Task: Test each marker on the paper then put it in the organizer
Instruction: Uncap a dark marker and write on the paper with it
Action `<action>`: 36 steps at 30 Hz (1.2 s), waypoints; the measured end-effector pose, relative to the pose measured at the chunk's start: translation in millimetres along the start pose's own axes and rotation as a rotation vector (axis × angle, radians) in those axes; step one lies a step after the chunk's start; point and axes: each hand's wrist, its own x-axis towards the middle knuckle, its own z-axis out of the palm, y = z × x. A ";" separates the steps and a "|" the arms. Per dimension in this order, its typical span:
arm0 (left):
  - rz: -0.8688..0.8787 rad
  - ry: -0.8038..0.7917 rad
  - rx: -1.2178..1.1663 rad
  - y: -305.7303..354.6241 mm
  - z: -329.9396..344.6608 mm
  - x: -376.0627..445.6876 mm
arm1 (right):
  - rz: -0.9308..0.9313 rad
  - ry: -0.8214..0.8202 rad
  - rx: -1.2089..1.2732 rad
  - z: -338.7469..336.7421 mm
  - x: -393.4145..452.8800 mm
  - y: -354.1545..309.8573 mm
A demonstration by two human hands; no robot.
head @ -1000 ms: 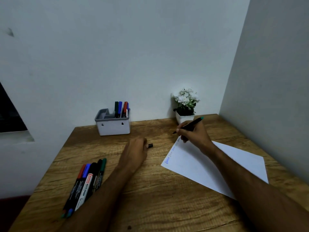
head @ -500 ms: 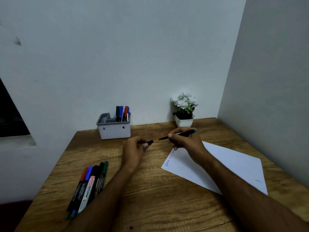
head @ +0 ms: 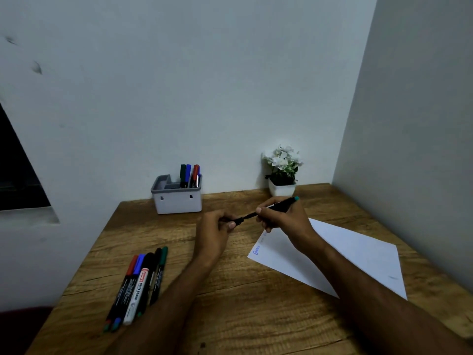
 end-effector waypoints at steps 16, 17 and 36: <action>0.035 -0.101 -0.031 8.6 10.7 -5.0 | 0.017 -0.027 -0.010 5.3 2.8 5.0; 0.045 -0.088 -0.034 10.2 10.7 -5.0 | 0.019 -0.025 -0.010 6.0 3.9 4.1; -0.244 0.114 -0.443 9.9 -45.6 22.1 | 0.012 -0.110 -0.176 19.6 17.0 21.8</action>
